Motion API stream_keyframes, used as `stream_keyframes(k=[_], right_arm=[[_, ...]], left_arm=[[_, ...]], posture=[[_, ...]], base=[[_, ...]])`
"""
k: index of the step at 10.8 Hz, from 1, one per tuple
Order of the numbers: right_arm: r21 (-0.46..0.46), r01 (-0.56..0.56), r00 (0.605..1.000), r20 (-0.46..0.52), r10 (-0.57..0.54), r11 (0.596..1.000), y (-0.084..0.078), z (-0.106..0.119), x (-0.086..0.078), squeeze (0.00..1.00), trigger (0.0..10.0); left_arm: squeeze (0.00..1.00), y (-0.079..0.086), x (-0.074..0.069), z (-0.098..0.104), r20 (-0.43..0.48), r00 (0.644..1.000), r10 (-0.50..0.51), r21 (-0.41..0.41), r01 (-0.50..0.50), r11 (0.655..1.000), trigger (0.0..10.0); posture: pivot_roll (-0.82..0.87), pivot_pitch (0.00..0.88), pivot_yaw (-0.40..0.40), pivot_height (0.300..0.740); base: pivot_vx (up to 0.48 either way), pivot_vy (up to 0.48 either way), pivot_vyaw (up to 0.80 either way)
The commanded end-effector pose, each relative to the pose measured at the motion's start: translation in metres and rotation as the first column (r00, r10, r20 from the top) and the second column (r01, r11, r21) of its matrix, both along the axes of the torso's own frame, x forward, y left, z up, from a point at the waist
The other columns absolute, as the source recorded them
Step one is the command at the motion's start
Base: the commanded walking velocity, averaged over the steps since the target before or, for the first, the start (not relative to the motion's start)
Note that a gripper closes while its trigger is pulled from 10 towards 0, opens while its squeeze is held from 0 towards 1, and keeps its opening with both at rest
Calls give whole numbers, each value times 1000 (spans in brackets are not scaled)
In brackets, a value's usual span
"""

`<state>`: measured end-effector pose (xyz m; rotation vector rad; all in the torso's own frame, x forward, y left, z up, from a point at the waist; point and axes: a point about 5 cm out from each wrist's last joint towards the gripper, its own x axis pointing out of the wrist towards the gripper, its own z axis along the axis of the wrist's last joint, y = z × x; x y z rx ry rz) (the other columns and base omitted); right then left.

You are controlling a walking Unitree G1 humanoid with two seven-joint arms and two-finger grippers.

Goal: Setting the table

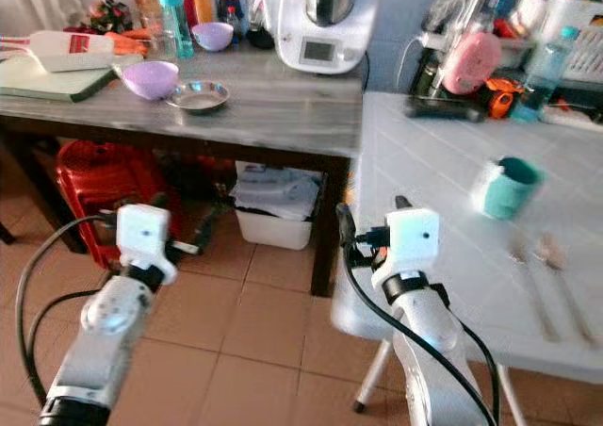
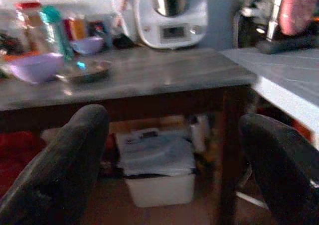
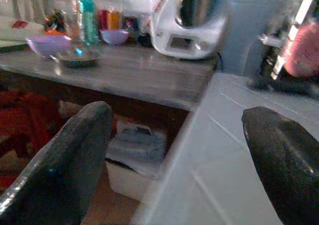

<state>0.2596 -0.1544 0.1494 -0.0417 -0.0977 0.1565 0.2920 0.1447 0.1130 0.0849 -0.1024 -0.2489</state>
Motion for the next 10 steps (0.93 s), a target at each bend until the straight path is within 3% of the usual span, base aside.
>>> stream_keyframes(k=[1,7,10], right_arm=[[-6,18,1000,5,-18,1000,-5,1,-1,0,10000],[-11,33,999,3,-33,999,-8,1,-1,0,10000],[-10,38,999,0,-38,999,-8,1,-1,0,10000]], left_arm=[[0,-9,0,3,10,999,-30,-1,30,1000,10000],[0,-12,-1,2,11,999,-37,-4,37,999,10000],[0,-14,-2,3,25,998,-57,-12,57,998,10000]], posture=[[40,0,2,740],[34,0,2,740],[34,0,2,740]], base=[[0,-390,0],[0,-381,-355],[0,0,0]])
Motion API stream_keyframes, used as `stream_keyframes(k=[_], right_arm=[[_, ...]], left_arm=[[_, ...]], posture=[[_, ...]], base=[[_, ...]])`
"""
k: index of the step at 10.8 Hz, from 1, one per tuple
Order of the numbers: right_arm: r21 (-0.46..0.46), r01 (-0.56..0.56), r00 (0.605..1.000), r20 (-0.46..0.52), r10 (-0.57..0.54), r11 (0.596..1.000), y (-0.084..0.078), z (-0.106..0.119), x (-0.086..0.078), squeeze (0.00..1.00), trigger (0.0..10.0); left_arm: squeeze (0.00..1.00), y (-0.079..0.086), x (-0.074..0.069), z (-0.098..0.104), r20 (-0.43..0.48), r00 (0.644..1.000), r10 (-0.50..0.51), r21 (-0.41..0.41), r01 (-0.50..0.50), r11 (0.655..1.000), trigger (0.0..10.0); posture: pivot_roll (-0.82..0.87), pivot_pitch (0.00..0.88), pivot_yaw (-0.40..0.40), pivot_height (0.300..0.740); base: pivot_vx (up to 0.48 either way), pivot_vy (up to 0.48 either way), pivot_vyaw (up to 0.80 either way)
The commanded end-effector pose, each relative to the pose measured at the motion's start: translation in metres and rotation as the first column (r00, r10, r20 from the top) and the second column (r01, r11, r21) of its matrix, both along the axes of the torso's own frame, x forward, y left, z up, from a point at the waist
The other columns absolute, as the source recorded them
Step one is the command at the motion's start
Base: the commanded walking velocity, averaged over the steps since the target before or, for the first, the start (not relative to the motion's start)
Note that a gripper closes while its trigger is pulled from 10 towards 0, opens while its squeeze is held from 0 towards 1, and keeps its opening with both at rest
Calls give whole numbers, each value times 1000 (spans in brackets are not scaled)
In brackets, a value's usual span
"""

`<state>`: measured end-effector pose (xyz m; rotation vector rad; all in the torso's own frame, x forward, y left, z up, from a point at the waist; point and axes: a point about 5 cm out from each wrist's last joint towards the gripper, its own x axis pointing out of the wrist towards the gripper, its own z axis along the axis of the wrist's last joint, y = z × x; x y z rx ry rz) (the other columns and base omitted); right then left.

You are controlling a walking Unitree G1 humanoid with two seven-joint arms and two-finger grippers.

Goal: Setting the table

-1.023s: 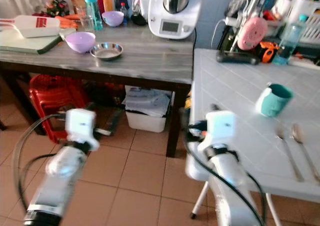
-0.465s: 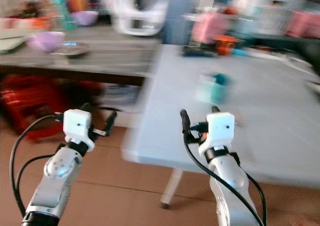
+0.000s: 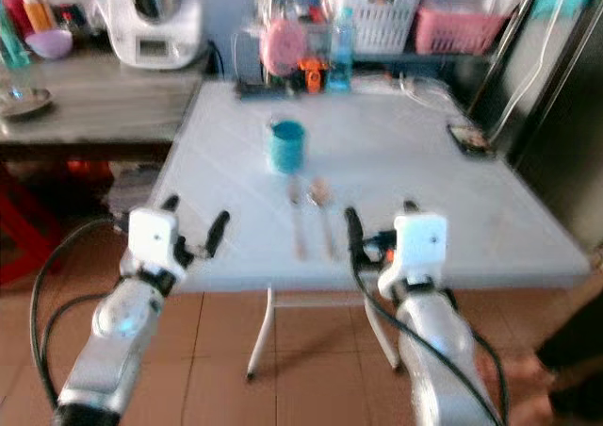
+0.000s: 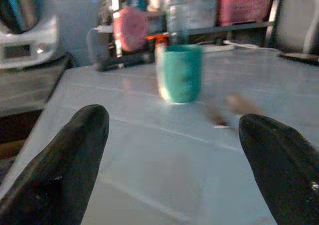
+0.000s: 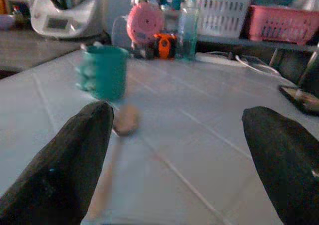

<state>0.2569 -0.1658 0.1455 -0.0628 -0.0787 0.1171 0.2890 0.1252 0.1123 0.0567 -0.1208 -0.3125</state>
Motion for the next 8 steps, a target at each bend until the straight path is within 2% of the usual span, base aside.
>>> stream_keyframes(k=[1,5,7,8], right_arm=[[3,-6,1000,20,6,1000,3,5,2,0,10000],[-3,-16,1000,21,16,1000,6,5,2,0,10000],[-7,-19,1000,23,19,1000,6,5,2,0,10000],[-6,-18,1000,22,18,1000,6,5,2,0,10000]], left_arm=[[0,6,1,4,11,1000,-1,11,1,1000,10000],[0,5,2,5,12,999,-33,1,33,999,10000],[0,4,2,5,10,999,-44,-4,44,999,10000],[0,3,2,5,9,999,-51,-6,51,999,10000]], posture=[[34,0,3,740],[35,0,6,740],[34,0,6,740],[34,0,6,740]], base=[[0,0,0],[0,0,0],[0,0,441],[247,0,444]])
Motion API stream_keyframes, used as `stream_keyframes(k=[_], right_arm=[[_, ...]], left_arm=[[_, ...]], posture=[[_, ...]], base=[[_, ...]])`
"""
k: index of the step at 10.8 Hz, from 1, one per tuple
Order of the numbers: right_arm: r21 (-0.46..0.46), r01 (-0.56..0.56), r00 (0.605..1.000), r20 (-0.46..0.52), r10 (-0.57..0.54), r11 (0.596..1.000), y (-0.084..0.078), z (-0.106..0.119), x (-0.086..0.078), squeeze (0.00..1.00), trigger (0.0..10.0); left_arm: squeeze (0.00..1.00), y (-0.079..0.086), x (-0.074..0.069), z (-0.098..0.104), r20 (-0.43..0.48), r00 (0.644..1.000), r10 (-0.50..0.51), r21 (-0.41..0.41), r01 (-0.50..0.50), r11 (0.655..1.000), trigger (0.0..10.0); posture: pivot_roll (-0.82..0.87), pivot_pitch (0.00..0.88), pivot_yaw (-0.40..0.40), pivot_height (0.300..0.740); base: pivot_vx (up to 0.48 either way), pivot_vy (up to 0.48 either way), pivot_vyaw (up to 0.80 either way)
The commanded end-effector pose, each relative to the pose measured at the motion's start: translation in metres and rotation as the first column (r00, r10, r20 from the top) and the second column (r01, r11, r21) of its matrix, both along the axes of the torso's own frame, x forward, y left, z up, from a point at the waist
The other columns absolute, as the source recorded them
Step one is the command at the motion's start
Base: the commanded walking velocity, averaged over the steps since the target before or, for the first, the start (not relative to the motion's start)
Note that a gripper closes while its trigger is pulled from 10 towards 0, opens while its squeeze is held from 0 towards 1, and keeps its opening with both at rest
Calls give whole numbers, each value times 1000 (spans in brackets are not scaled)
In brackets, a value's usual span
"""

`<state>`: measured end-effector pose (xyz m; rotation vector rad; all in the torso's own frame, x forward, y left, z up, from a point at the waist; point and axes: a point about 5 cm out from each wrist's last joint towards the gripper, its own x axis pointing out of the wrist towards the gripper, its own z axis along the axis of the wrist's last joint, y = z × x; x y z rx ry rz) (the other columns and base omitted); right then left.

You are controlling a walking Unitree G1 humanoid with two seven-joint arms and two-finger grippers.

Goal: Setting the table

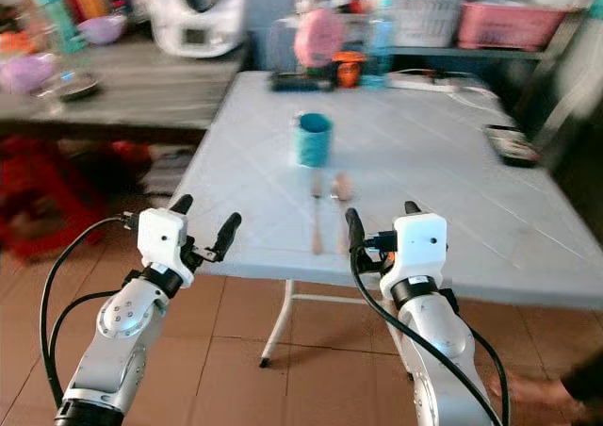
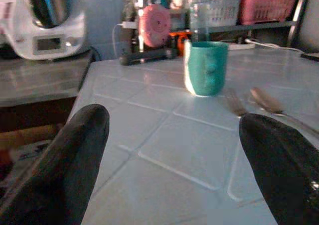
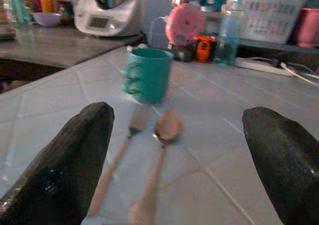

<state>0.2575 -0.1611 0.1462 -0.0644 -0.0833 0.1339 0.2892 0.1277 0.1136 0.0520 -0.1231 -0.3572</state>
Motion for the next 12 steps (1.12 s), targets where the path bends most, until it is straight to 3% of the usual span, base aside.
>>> stream_keyframes(k=[1,12], right_arm=[[-2,-1,1000,19,1,1000,2,4,1,0,10000],[-8,-16,1000,14,16,1000,2,3,1,0,10000]], left_arm=[[0,0,1,4,7,1000,-12,-7,12,1000,10000],[0,-1,0,2,0,1000,-25,-9,25,1000,10000]], posture=[[34,0,6,740],[33,0,2,740]], base=[[255,0,425],[303,0,0]])
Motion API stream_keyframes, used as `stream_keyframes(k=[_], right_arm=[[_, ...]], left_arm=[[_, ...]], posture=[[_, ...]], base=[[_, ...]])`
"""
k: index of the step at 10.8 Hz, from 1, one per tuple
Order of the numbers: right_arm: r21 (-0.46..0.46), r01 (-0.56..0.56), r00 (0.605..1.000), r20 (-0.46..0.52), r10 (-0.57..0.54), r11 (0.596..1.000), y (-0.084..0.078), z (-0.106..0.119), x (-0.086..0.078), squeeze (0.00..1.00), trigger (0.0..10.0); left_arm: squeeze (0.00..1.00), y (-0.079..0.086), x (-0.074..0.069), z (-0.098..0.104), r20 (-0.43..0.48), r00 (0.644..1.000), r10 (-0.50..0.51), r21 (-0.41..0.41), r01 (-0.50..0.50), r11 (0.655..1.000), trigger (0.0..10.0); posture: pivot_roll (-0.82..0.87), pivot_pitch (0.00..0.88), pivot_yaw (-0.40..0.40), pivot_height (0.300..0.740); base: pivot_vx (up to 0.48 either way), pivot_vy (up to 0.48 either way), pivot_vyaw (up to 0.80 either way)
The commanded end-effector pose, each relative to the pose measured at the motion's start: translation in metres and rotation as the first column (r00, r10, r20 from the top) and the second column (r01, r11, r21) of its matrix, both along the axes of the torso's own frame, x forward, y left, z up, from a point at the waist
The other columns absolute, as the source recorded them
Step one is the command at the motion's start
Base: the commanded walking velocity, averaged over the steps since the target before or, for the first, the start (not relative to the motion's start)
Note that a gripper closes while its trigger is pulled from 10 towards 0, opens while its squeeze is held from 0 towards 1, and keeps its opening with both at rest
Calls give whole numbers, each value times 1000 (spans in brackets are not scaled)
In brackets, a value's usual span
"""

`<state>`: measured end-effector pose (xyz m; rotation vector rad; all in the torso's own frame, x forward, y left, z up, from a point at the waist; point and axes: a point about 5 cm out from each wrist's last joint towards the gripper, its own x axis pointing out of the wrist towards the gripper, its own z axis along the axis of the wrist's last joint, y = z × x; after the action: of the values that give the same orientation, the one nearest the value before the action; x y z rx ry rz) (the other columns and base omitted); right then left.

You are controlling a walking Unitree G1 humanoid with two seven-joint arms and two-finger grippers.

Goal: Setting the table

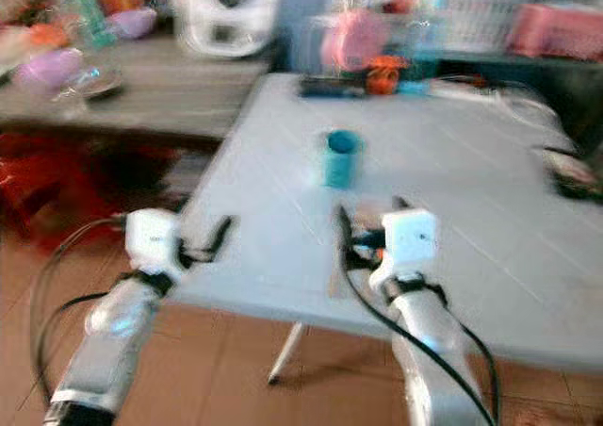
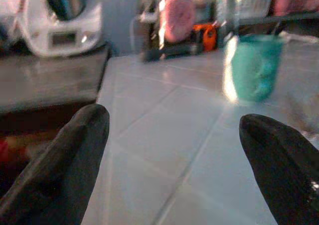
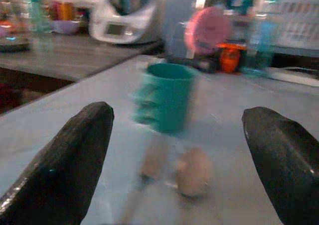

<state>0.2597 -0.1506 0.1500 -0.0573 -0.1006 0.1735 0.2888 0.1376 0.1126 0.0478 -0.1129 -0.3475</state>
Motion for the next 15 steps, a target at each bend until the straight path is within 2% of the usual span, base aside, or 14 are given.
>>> stream_keyframes(k=[1,3,5,7,8,9,12,15], right_arm=[[-15,22,1000,-2,-22,1000,-8,-1,-1,0,10000],[-15,20,1000,-3,-20,1000,-7,-1,-1,0,10000],[-14,15,1000,-11,-15,1000,-7,-2,-2,0,10000],[-4,-26,999,-48,26,1000,0,-8,-2,0,10000],[2,-83,989,-122,83,997,9,-20,-4,0,10000],[13,-101,986,-135,102,995,11,-23,-3,0,10000],[-4,-115,985,-129,114,993,15,-23,3,0,10000],[4,-116,983,-142,115,993,16,-26,7,0,10000]], left_arm=[[0,-11,1,4,14,999,-36,-9,36,999,10000],[0,-11,1,4,11,999,-38,-5,38,999,10000],[0,-10,1,3,16,1000,-17,-6,17,1000,10000],[0,-7,-4,-6,-16,999,-44,16,44,999,10000],[0,-1,-11,-17,-82,993,-89,14,90,996,10000],[0,1,-16,-20,-98,984,-151,19,154,988,10000],[0,3,-16,-20,-94,979,-182,54,188,981,10000],[0,0,-21,-21,-97,970,-224,64,230,971,10000]], posture=[[33,0,2,740],[33,0,4,740],[32,0,5,740],[32,0,5,740],[36,0,2,740],[43,0,0,740],[54,0,2,740],[56,0,-2,740]], base=[[304,0,0],[306,0,0],[0,0,0],[0,0,0],[0,0,0],[0,0,0],[0,0,0],[0,0,717]])
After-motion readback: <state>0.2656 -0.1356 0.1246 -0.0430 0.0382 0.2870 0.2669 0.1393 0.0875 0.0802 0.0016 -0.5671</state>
